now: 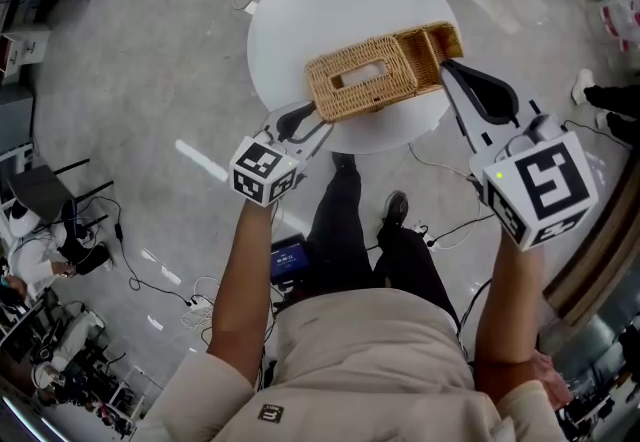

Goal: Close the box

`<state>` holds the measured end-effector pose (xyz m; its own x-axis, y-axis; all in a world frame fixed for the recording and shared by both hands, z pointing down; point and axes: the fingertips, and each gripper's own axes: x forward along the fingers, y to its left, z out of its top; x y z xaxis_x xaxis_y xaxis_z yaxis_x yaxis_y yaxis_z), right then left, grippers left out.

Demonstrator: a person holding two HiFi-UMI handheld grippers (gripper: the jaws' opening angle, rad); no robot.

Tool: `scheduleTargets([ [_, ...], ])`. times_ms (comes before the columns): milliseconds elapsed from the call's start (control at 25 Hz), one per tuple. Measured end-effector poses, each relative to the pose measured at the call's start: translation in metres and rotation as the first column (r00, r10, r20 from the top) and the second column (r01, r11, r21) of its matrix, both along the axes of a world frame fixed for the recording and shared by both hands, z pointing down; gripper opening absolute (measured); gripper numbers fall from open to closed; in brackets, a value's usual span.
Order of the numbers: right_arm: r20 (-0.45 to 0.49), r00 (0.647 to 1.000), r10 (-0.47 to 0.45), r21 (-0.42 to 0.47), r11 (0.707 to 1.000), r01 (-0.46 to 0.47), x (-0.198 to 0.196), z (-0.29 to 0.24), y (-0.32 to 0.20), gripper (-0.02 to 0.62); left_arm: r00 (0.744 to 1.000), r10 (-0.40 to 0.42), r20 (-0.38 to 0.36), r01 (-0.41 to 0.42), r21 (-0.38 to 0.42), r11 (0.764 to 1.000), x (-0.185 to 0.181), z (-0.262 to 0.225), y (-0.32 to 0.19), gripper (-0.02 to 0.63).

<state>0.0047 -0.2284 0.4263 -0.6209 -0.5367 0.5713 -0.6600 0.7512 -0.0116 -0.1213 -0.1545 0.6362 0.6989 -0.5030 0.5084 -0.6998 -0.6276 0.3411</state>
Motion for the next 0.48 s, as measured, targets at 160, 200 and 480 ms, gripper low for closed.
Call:
scheduleTargets([
  [160,-0.004,1.000,-0.005,0.027,1.000,0.005,0.003,-0.021,0.005,-0.008,0.983,0.119,0.142,-0.111,-0.061,0.992,0.002,0.005,0.015,0.153],
  [200,-0.003,1.000,-0.005,0.034,0.999,0.006,0.004,-0.027,0.006,-0.008,0.972,0.150,0.182,-0.139,-0.077,0.987,0.002,0.005,0.020,0.153],
  [480,0.008,1.000,-0.009,0.085,0.996,0.008,0.016,-0.070,0.022,-0.008,0.928,0.216,0.302,-0.190,-0.114,0.975,-0.002,-0.035,0.042,0.153],
])
